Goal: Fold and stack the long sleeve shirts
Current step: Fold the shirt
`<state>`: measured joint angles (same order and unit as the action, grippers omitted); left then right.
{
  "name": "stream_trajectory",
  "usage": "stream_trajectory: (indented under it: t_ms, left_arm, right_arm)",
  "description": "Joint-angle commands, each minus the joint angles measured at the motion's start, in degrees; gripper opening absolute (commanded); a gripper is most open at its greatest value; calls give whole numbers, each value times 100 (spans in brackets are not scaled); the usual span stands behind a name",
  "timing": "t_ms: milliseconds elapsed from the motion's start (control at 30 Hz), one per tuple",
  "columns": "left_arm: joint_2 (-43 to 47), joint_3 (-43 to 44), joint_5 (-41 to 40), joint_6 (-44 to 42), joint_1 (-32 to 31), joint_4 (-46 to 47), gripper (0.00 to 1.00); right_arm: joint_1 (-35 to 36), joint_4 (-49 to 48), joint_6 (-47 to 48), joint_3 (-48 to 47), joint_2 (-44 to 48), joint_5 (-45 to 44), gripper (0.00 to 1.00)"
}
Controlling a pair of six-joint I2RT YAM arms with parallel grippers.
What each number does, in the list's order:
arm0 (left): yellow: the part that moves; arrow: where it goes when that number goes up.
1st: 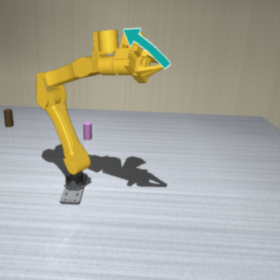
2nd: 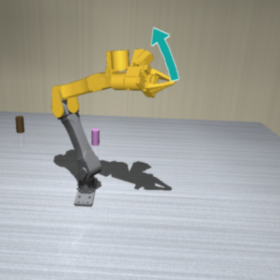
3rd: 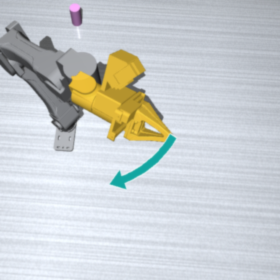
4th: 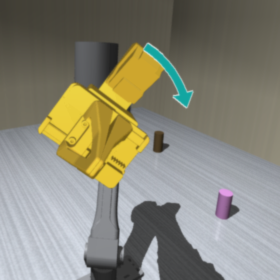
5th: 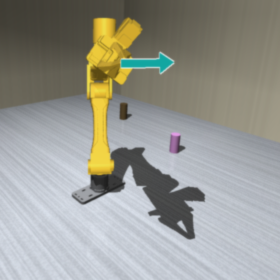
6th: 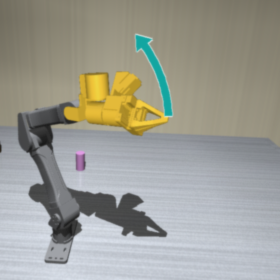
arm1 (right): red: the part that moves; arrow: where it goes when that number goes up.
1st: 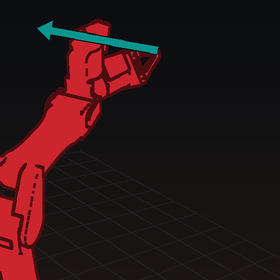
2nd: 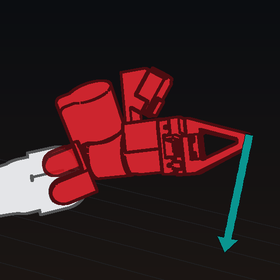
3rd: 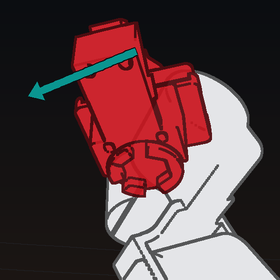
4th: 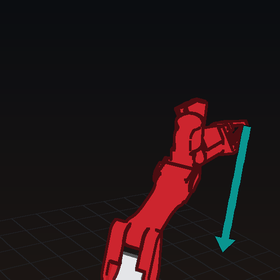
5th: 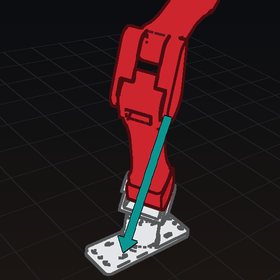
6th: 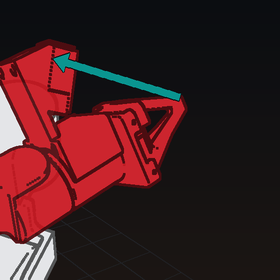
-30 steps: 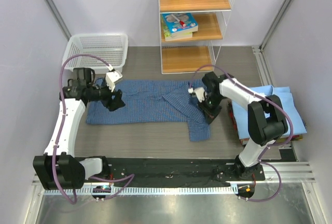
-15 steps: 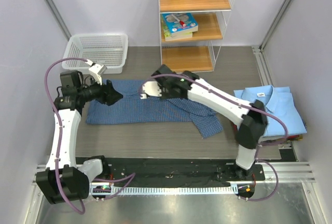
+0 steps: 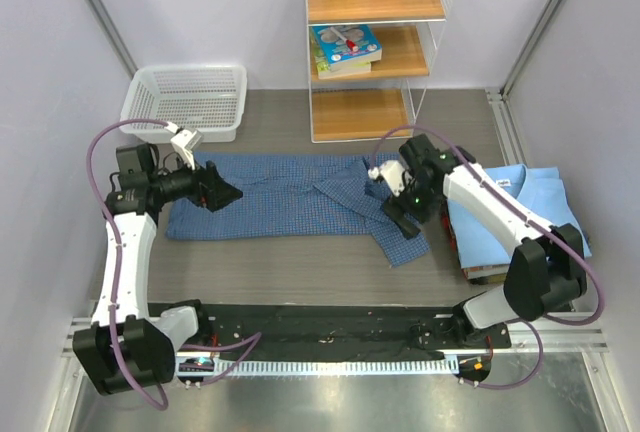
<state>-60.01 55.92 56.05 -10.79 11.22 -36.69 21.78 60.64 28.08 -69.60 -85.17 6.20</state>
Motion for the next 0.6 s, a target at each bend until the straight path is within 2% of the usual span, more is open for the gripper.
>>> stream_trajectory:
  t_ms: [0,200,300,333,400,433,467,500,533,567]
  left_arm:
    - [-187,226,407,-2,38,215,81]
    - [-125,218,196,-64,38,206,81]
    - [-55,191,178,-73,38,179,81]
    - [-37,182,161,-81,38,162,81]
    - [-2,182,143,-99,38,144,81]
    - [-11,182,134,-134,38,127,81]
    - [-2,182,125,-160,38,109,81]
    - [-20,182,134,-161,38,100,80]
    - [-28,191,160,-169,38,100,80]
    - [-37,191,178,-169,38,100,80]
  right_arm:
    - [195,-132,110,631,45,-118,78]
    - [125,-473,-56,905,-631,-188,69]
    - [2,-580,-162,905,-799,-180,61]
    - [-7,-571,-197,826,-817,-111,49]
    - [2,-519,-241,651,-783,-57,31]
    - [2,-484,-259,589,-756,12,16]
    - [2,-396,-311,527,-765,22,10]
    - [-7,-343,-346,440,-773,5,10]
    - [-7,-299,-390,421,-756,-74,14]
    - [-25,-220,-443,439,-721,-92,28]
